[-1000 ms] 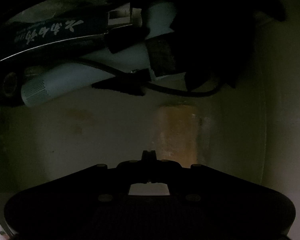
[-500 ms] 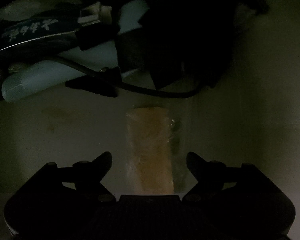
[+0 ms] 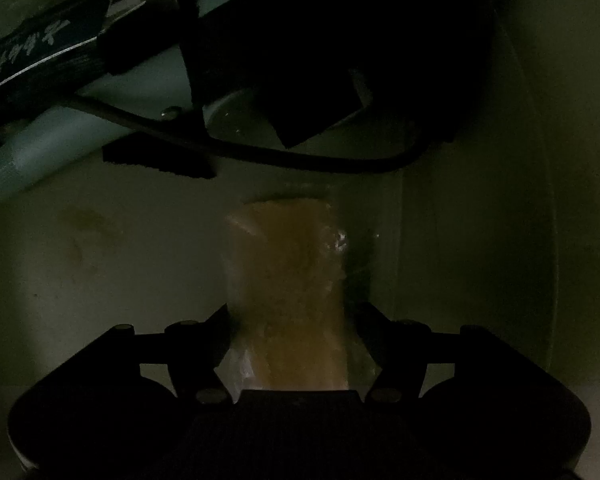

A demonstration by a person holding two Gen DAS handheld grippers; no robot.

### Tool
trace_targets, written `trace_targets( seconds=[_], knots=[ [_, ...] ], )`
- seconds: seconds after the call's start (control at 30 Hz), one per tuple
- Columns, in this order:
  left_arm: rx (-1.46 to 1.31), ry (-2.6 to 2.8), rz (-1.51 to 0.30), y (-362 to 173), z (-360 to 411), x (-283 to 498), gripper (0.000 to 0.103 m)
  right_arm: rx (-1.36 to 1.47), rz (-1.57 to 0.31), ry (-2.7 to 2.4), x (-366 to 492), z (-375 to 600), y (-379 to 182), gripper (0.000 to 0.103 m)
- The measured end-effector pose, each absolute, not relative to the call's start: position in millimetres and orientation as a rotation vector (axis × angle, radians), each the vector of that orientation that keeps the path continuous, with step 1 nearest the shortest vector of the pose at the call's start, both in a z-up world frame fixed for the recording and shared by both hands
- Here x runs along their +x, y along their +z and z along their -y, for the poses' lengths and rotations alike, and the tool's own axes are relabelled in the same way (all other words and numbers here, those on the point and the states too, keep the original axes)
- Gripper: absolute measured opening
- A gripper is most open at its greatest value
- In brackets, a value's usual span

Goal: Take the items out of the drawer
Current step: 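Close the left tool on the tan wrapped bar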

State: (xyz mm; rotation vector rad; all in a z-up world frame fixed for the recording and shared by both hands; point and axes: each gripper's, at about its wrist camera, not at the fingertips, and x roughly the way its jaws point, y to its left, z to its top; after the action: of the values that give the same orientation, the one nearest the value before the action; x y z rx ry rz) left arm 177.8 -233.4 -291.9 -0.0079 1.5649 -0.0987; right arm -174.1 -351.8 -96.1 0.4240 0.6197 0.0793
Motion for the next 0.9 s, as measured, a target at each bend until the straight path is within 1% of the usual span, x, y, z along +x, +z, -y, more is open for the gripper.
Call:
trace_targets(
  seconds=[0.07, 0.1, 0.13, 0.2, 0.4, 0.5, 0.9],
  knots=[
    [0.014, -0.09, -1.568, -291.8, 239.1, 177.8, 0.064, 0.422, -0.618, 0.082, -173.4, 351.3, -96.1, 0.07],
    [0.035, -0.079, -1.569, -291.2, 242.2, 177.4, 0.061, 0.421, -0.617, 0.083, -173.1, 351.1, -96.1, 0.07],
    [0.054, -0.071, -1.568, -290.5, 245.1, 176.8, 0.055, 0.42, -0.616, 0.084, -172.8, 350.8, -96.2, 0.07],
    [0.071, -0.065, -1.56, -288.4, 249.7, 174.8, 0.053, 0.42, -0.618, 0.086, -172.4, 351.0, -97.0, 0.07],
    [0.041, -0.087, -1.553, -283.7, 248.0, 172.0, 0.052, 0.422, -0.614, 0.084, -172.4, 351.9, -97.1, 0.07],
    [0.07, -0.122, -1.542, -278.4, 247.3, 168.8, 0.051, 0.427, -0.613, 0.08, -172.9, 352.9, -97.5, 0.07],
    [0.045, -0.224, -1.502, -231.4, 237.2, 162.1, 0.051, 0.391, -0.623, 0.111, -161.3, 343.3, -95.9, 0.07]
  ],
)
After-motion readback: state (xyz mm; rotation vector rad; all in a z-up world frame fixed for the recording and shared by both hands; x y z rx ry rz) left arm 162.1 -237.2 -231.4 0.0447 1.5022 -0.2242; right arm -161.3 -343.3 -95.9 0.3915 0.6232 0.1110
